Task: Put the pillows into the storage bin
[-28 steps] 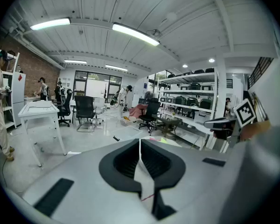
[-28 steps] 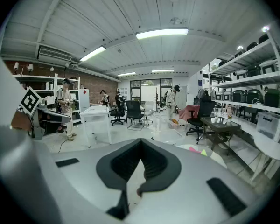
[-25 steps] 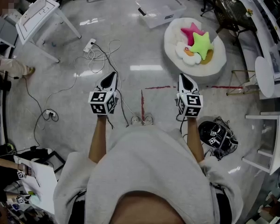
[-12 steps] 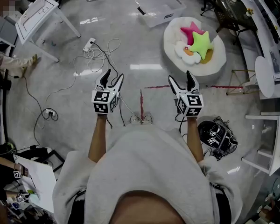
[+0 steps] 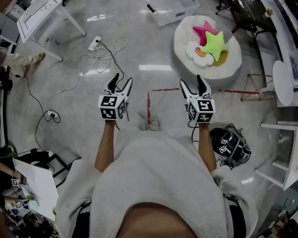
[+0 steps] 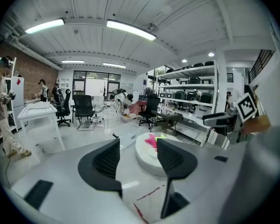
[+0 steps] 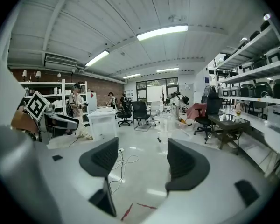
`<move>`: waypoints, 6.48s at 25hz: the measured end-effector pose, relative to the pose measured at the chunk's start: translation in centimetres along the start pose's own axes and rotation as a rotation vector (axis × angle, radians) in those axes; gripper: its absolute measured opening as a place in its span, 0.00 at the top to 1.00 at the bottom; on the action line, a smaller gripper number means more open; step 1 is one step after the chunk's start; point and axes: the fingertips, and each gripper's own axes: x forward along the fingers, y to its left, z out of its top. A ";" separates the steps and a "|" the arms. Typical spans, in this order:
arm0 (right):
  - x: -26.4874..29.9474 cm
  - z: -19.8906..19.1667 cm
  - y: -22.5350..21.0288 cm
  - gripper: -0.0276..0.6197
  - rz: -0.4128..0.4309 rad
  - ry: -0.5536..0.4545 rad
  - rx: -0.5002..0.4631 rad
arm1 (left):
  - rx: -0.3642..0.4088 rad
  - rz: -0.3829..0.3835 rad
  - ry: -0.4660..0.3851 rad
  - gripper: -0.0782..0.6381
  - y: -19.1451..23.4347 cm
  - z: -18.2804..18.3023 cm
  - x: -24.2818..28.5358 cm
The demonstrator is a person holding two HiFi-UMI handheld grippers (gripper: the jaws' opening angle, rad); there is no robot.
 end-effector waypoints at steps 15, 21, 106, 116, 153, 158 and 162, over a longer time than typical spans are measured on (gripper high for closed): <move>5.9 0.9 -3.1 0.54 -0.011 0.015 -0.020 | -0.014 0.006 0.027 0.57 2.4 0.3 6.2; 11.4 2.5 -5.1 0.55 -0.032 0.036 -0.040 | -0.031 -0.019 0.020 0.57 5.3 1.9 12.1; 59.9 -0.1 -48.6 0.57 -0.525 0.407 0.437 | 0.243 -0.663 0.367 0.57 9.5 22.6 92.2; 51.8 -12.7 -48.7 0.53 -0.783 0.446 0.689 | 0.386 -0.930 0.451 0.57 -1.2 14.1 95.3; 60.4 -57.9 -69.2 0.25 -0.959 0.611 1.042 | 0.400 -1.046 0.549 0.57 -8.2 -14.9 111.5; 61.3 -58.5 -69.2 0.34 -0.904 0.738 1.040 | 0.404 -1.034 0.567 0.57 -6.0 -15.6 111.3; 61.1 -56.9 -69.3 0.46 -0.884 0.714 1.066 | 0.402 -1.014 0.562 0.57 -5.3 -14.7 111.5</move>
